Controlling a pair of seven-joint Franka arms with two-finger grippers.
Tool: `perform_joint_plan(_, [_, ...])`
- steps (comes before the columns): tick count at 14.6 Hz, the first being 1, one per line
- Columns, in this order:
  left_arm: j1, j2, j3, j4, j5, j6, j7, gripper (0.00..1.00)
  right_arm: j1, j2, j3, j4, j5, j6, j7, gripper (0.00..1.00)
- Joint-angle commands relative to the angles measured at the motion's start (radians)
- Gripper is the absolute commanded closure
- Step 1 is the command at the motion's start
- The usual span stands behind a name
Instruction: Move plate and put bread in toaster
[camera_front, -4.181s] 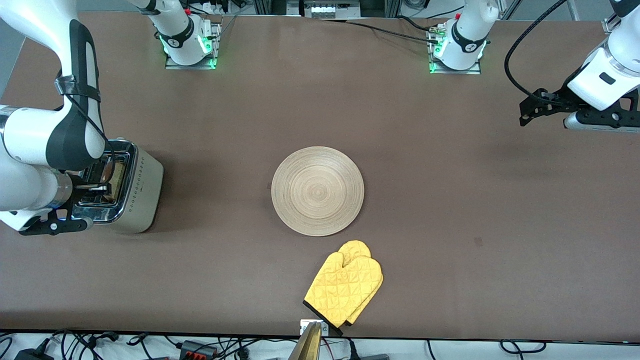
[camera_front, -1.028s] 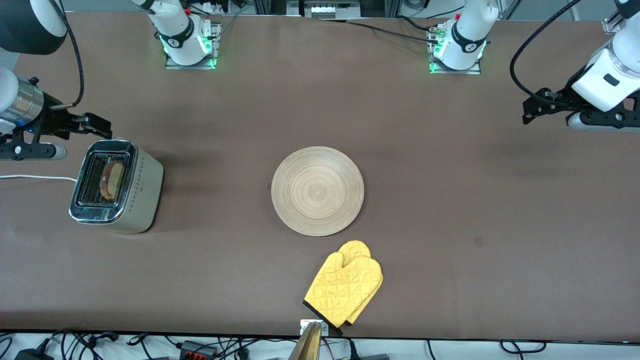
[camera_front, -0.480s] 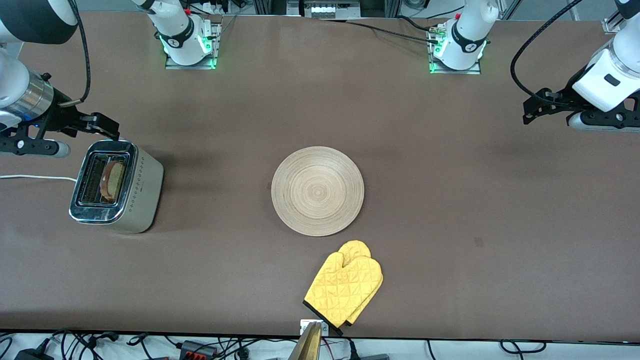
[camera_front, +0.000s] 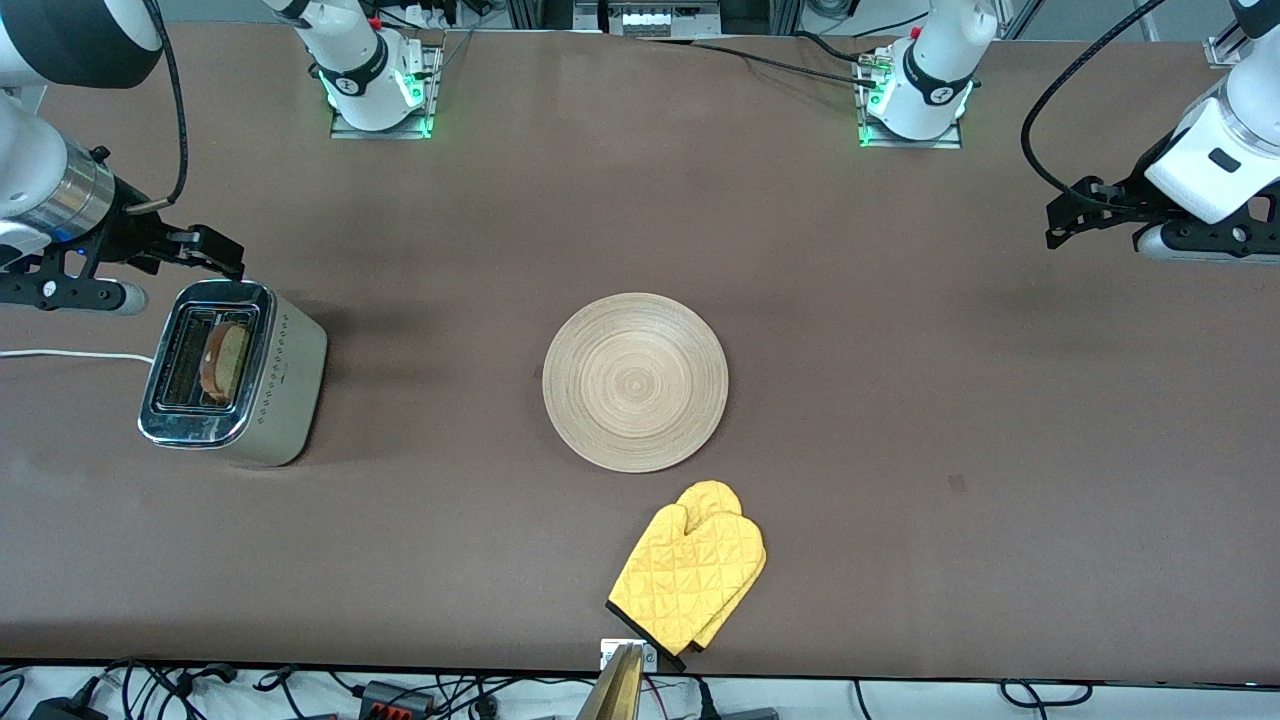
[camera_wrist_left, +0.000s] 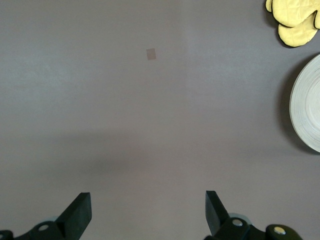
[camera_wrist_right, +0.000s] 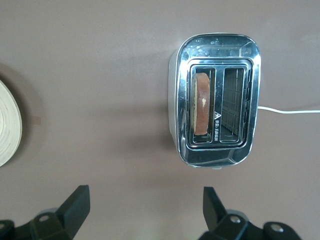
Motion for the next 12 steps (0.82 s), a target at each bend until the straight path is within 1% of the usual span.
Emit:
perform_joint_plan(1, [0.001, 0.003, 0.001, 0.017, 0.017, -0.019, 0.009, 0.0, -0.011, -0.013, 0.002, -0.018, 0.0, 0.006, -0.001, 0.0])
perform_joint_plan(3, [0.001, 0.003, 0.001, 0.017, 0.017, -0.019, 0.009, 0.0, -0.014, -0.011, -0.001, -0.018, 0.0, 0.008, -0.041, 0.0])
perform_joint_plan(12, [0.006, 0.003, 0.001, 0.017, 0.017, -0.019, 0.011, 0.0, -0.027, -0.005, -0.001, -0.015, 0.0, 0.005, -0.043, 0.0])
